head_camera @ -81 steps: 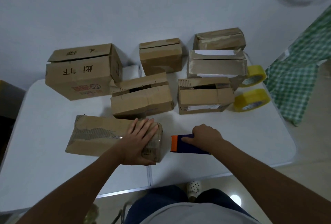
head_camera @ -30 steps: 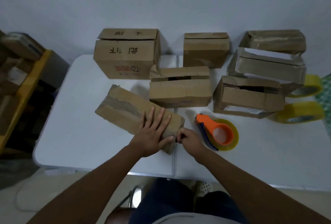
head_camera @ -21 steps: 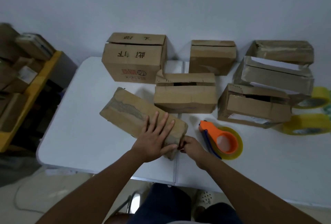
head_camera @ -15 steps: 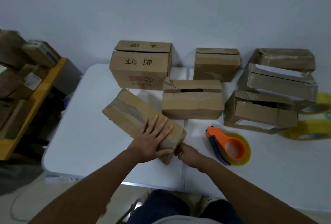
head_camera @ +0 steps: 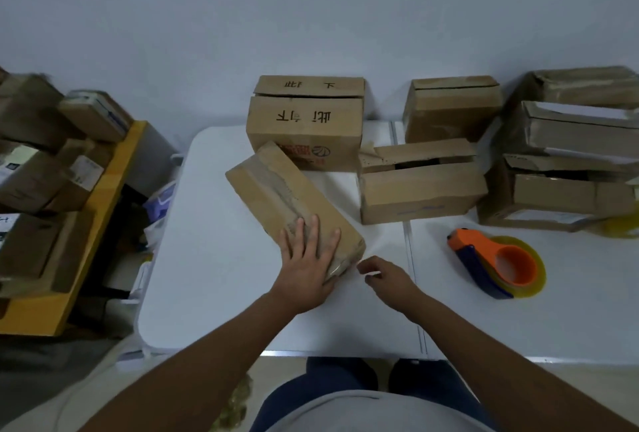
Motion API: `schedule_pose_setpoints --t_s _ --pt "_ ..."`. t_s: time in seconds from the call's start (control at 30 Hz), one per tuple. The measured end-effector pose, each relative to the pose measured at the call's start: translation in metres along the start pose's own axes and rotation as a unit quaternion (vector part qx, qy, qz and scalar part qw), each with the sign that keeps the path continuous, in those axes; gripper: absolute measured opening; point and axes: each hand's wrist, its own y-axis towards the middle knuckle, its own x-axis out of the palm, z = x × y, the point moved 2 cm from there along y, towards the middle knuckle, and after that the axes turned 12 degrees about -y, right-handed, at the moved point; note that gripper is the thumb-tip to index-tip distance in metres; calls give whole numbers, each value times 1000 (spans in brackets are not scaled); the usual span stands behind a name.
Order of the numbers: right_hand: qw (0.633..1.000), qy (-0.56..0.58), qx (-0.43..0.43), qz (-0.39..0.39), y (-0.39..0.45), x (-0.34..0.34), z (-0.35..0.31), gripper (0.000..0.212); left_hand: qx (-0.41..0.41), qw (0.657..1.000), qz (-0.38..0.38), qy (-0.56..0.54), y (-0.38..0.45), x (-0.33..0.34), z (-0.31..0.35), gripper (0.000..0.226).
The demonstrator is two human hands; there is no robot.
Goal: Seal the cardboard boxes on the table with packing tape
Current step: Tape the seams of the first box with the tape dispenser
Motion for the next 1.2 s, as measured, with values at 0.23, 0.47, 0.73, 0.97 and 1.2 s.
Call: schedule_pose_setpoints --t_s 0.23,0.47,0.73,0.97,1.2 --pt "931 -184 144 281 -17 -69 85 39 58 998 31 20 2 4 -9 86" --pt "928 -217 238 186 -34 -106 148 44 -33 998 55 -4 9 9 25 88" --pt "937 -267 136 180 -43 -92 145 56 -13 997 58 46 -5 4 19 89" --pt "982 -142 -11 127 -39 -80 69 30 117 985 10 126 -37 -13 -14 83" --pt "989 47 3 143 -44 -98 -3 15 95 994 -19 45 -39 -27 -40 93"
